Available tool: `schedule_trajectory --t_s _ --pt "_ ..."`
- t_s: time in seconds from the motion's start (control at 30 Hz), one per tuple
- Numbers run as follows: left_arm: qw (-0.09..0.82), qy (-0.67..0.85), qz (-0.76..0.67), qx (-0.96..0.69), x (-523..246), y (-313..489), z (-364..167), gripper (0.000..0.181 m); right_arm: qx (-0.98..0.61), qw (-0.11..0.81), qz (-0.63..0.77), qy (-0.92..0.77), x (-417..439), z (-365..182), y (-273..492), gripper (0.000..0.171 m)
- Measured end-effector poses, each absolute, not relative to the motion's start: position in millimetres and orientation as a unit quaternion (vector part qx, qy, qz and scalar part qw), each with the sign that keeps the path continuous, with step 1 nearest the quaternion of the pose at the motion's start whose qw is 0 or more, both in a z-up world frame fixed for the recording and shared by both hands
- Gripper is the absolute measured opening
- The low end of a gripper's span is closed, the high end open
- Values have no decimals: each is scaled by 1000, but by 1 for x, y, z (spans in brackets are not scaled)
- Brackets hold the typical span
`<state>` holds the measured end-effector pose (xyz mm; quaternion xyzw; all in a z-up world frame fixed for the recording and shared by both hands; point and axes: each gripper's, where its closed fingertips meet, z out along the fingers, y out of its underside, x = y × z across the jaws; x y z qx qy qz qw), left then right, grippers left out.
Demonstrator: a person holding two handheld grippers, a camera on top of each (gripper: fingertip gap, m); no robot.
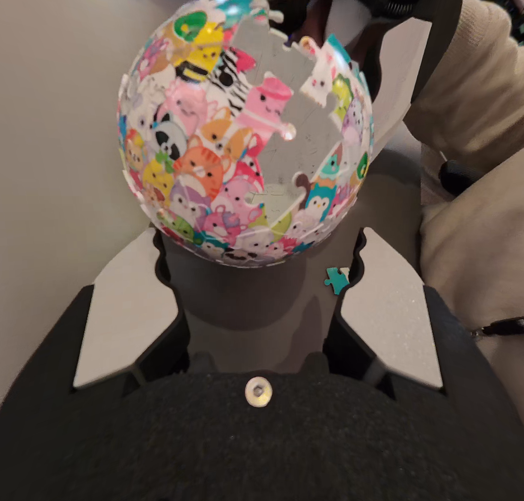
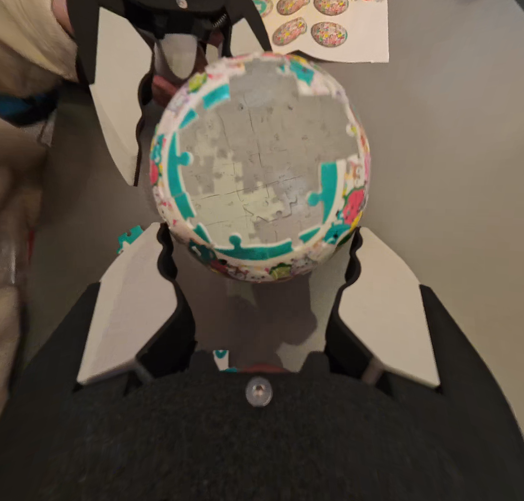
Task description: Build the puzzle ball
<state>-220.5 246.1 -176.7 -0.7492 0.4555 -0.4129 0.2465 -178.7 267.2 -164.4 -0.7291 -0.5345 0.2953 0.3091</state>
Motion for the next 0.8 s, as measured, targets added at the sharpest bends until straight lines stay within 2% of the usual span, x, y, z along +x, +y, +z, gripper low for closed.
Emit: schedule_trajectory --t_s 0.17,0.27,0.4,0.53,0.63,0.8 --pt "221 469 -435 -736 -225 238 -175 121 -730 287 333 -522 -174 -165 265 126" --pt "175 487 -455 -725 -232 240 -171 132 -762 283 404 -420 -160 -163 259 137" --pt "101 517 -465 -711 -233 255 -171 141 -787 251 494 -273 -167 -172 239 126" --pt "42 550 -458 -697 -230 251 -175 132 -789 226 529 -216 -194 -177 231 119" --pt "59 559 -443 -698 -224 247 -175 140 -788 245 525 -208 -196 -173 237 120" --pt "123 536 -450 -704 -218 253 -161 137 -768 302 504 -254 -187 -149 255 123"
